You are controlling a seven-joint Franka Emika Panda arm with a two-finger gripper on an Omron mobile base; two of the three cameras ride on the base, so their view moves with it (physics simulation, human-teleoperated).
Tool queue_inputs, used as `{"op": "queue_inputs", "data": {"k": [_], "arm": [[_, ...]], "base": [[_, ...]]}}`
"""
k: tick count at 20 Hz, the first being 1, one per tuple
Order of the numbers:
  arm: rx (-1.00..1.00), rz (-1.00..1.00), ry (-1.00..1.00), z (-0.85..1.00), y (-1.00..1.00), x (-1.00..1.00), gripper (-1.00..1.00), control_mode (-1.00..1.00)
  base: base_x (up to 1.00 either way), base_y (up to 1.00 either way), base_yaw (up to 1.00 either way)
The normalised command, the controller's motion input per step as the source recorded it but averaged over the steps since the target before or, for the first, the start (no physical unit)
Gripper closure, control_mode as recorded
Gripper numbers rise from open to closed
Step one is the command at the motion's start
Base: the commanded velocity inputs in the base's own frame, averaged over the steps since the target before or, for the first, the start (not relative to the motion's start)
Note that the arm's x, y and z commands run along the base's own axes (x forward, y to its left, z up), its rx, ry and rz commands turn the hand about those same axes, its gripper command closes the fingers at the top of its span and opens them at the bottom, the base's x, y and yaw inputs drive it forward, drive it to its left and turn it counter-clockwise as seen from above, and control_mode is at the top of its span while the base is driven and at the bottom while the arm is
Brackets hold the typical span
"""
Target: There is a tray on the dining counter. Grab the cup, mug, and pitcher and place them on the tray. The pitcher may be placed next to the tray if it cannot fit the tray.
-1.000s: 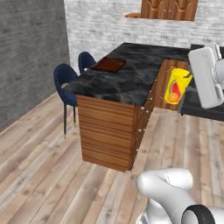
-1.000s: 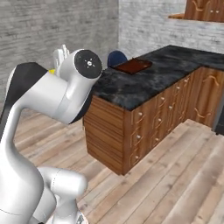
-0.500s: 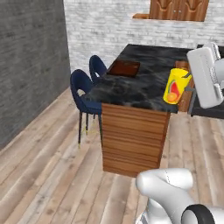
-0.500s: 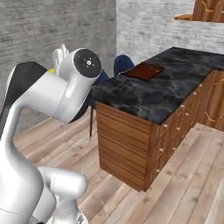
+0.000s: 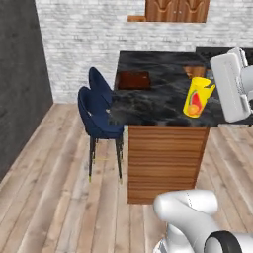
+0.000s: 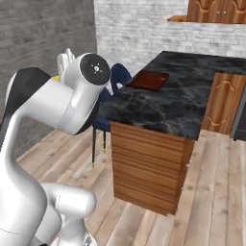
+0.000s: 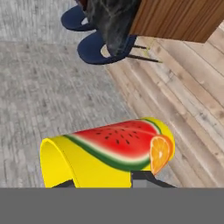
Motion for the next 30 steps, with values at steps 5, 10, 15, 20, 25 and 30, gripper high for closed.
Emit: {"op": "queue_inputs", "data": {"k": [5,10,15,20,25,30], "arm": [[0.00,0.00,0.00,0.00,0.00,0.00,1.00,1.00],[0.00,0.00,0.00,0.00,0.00,0.00,1.00,1.00],[0.00,0.00,0.00,0.00,0.00,0.00,1.00,1.00],[0.00,0.00,0.00,0.00,0.00,0.00,1.00,1.00],[0.00,0.00,0.00,0.00,0.00,0.00,1.00,1.00],[0.00,0.00,0.00,0.00,0.00,0.00,1.00,1.00]], "base": [[0.61,1.00,-0.44],[0.68,1.00,-0.44],[0.67,1.00,-0.42],[0.64,0.96,-0.41],[0.66,0.83,-0.42],[0.62,0.76,-0.41]]}}
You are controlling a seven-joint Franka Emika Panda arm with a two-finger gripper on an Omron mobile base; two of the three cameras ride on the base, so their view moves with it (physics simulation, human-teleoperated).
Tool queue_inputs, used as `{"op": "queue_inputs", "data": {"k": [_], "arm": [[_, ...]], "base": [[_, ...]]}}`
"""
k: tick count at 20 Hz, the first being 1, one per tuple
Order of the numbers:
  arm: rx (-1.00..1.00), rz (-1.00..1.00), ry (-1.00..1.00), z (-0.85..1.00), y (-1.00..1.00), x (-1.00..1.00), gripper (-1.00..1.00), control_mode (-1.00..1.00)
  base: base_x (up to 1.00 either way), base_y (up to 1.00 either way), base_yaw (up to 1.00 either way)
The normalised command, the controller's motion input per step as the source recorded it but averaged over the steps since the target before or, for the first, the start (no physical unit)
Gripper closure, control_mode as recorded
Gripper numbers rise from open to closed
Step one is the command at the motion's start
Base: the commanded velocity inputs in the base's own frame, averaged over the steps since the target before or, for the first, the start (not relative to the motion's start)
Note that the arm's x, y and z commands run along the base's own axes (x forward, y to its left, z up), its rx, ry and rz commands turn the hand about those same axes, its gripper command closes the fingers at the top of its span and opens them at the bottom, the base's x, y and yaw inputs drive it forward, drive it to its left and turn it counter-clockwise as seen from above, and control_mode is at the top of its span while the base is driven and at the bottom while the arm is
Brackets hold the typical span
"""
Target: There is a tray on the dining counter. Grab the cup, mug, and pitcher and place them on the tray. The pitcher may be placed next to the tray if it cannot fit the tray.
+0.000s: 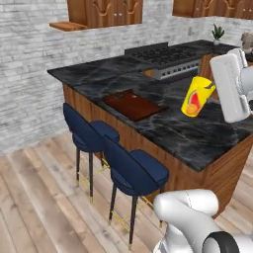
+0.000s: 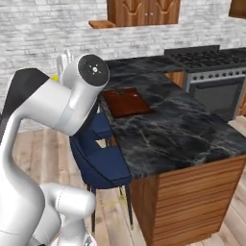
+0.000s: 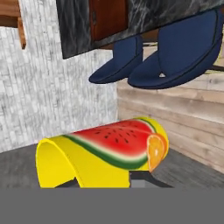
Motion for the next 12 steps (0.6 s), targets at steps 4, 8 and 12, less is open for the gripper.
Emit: {"op": "queue_inputs", "data": {"k": [4,8,12], "arm": [[0.00,0.00,0.00,0.00,0.00,0.00,1.00,1.00],[0.00,0.00,0.00,0.00,0.00,0.00,1.00,1.00],[0.00,0.00,0.00,0.00,0.00,0.00,1.00,1.00]], "base": [[0.23,0.72,-0.35],[0.00,0.85,-0.34],[0.13,0.94,-0.41]]}}
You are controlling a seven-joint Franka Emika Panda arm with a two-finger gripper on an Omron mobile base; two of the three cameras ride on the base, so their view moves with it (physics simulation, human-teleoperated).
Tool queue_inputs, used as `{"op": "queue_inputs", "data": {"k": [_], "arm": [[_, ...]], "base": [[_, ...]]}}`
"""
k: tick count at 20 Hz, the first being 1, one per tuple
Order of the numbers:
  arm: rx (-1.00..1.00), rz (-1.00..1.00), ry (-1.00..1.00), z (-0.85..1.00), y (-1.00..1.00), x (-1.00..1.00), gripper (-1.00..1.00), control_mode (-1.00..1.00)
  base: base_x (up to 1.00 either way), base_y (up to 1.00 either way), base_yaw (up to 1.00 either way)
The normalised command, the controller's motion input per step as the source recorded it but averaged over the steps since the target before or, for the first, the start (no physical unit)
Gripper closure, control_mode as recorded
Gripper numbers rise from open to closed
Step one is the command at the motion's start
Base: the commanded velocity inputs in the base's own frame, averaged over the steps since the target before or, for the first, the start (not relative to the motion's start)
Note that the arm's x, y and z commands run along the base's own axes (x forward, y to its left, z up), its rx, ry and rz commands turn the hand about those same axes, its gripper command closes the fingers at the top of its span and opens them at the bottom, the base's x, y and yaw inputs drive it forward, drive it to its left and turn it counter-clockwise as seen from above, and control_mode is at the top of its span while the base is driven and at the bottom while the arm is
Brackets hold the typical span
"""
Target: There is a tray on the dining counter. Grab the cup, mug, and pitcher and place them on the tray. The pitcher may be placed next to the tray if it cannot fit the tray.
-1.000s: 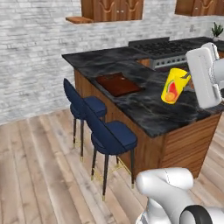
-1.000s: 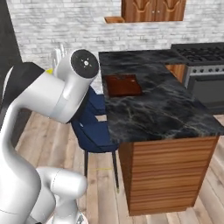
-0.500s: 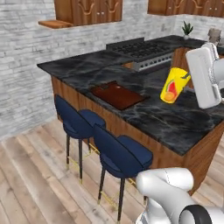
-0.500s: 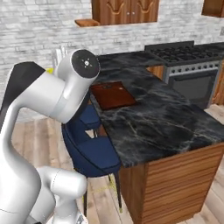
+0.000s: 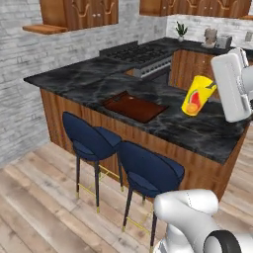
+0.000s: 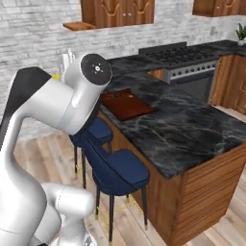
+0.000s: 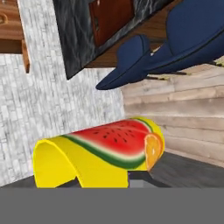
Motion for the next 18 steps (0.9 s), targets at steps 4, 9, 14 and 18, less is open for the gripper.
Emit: {"op": "queue_inputs", "data": {"k": [4,9,14,18], "arm": [[0.00,0.00,0.00,0.00,0.00,0.00,1.00,1.00],[0.00,0.00,0.00,0.00,0.00,0.00,1.00,1.00],[0.00,0.00,0.00,0.00,0.00,0.00,1.00,1.00],[0.00,0.00,0.00,0.00,0.00,0.00,1.00,1.00]], "base": [[0.35,0.85,-0.43],[0.32,0.93,-0.42],[0.37,0.79,-0.40],[0.42,0.56,-0.34]]}}
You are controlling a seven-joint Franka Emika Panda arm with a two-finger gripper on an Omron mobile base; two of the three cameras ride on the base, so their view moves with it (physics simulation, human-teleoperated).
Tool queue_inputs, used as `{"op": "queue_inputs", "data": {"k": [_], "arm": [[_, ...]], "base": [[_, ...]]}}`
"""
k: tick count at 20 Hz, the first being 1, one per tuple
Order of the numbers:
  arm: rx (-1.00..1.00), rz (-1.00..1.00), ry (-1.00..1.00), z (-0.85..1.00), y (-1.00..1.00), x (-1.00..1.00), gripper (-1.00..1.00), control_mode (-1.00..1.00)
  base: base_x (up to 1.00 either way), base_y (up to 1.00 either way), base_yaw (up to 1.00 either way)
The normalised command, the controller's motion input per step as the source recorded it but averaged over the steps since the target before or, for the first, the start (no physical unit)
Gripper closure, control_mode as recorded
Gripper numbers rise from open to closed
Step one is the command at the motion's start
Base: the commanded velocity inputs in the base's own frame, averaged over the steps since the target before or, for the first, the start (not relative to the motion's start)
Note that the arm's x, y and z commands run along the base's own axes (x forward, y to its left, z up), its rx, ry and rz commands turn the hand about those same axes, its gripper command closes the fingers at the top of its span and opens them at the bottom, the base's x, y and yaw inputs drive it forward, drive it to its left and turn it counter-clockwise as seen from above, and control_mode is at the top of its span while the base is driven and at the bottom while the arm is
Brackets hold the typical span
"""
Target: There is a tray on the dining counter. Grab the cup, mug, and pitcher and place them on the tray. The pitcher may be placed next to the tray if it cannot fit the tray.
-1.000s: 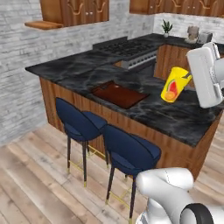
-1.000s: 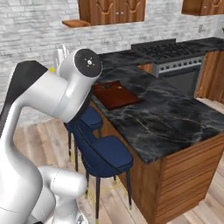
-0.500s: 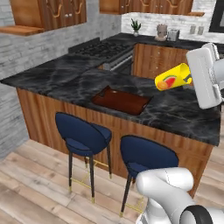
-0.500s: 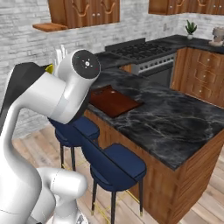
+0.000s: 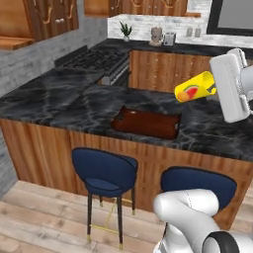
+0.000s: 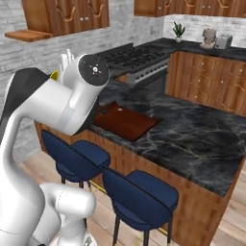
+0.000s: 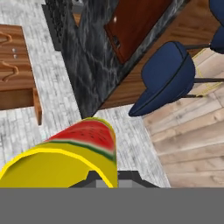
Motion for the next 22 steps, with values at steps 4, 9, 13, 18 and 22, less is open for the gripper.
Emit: {"op": "queue_inputs", "data": {"k": [4,9,13,18,22], "arm": [[0.00,0.00,0.00,0.00,0.00,0.00,1.00,1.00],[0.00,0.00,0.00,0.00,0.00,0.00,1.00,1.00],[0.00,0.00,0.00,0.00,0.00,0.00,1.00,1.00],[0.00,0.00,0.00,0.00,0.00,0.00,1.00,1.00],[0.00,0.00,0.00,0.00,0.00,0.00,1.00,1.00]], "base": [[0.43,0.25,-0.24],[0.44,0.30,-0.28],[0.37,0.74,-0.43],[0.13,0.97,-0.47],[0.28,0.89,-0.47]]}}
